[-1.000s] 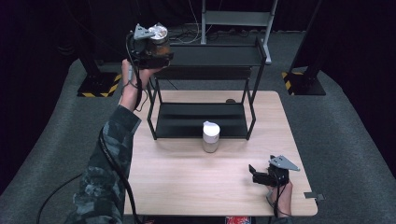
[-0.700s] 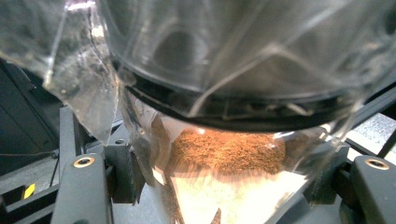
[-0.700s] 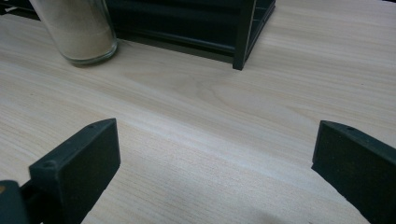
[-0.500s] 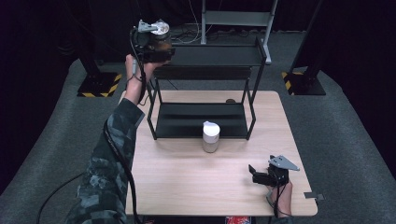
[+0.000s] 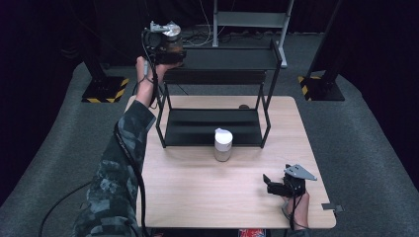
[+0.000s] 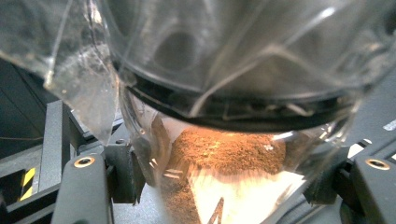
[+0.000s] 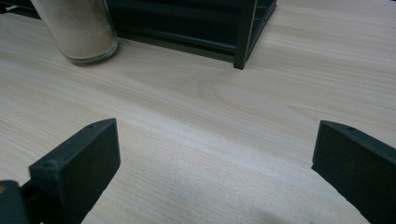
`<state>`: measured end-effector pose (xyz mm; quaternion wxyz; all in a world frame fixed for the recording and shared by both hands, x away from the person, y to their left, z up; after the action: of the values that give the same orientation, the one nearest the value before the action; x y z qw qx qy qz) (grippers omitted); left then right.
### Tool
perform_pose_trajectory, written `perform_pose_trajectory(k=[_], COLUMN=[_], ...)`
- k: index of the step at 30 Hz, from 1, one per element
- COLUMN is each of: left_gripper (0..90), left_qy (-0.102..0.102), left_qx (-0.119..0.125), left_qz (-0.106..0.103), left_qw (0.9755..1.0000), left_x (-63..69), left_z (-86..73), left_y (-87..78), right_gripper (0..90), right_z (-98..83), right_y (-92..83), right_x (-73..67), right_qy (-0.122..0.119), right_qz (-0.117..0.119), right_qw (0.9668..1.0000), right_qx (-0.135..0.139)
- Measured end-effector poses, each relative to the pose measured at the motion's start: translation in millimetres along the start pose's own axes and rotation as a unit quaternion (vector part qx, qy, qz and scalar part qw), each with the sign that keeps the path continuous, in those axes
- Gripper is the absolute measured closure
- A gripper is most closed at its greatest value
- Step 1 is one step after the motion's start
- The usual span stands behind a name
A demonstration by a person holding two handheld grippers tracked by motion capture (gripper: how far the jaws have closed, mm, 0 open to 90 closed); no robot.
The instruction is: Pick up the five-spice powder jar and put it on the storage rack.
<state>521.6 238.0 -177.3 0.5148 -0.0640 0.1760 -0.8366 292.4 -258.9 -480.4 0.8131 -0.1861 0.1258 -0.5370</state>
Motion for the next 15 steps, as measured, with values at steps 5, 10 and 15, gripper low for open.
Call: perform_pose_trajectory(k=[5, 10, 15], left_gripper=[30.2, 30.2, 30.2], left_qy=[-0.012, -0.025, -0.032], left_qx=[-0.014, -0.023, -0.024], left_qz=[-0.004, -0.011, -0.014], left_qw=[0.9998, 0.9994, 0.9991], left_x=[-2.9, -6.6, -8.4], left_z=[3.5, 2.8, 2.7], left_y=[6.6, 12.0, 12.5], right_gripper=[0.0, 0.0, 0.0], right_z=[0.1, -0.1, -0.1], right_y=[0.2, 0.0, 0.0], right_x=[-0.1, -0.2, -0.4], right_qy=[-0.002, -0.002, -0.003], right_qz=[0.000, 0.000, 0.000], right_qw=[1.0000, 1.0000, 1.0000], right_qx=[0.000, 0.000, 0.001])
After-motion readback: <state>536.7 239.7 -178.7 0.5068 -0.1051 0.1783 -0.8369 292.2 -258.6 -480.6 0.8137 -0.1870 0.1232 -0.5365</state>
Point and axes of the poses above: each handheld gripper's, and its own axes: y roughly forward along the jaws, z roughly out of its top, x roughly to its right, the point moved 5 cm from there along y, roughly forward along the jaws, and after that the axes turned 1 degree about x, right-handed, at the moved point
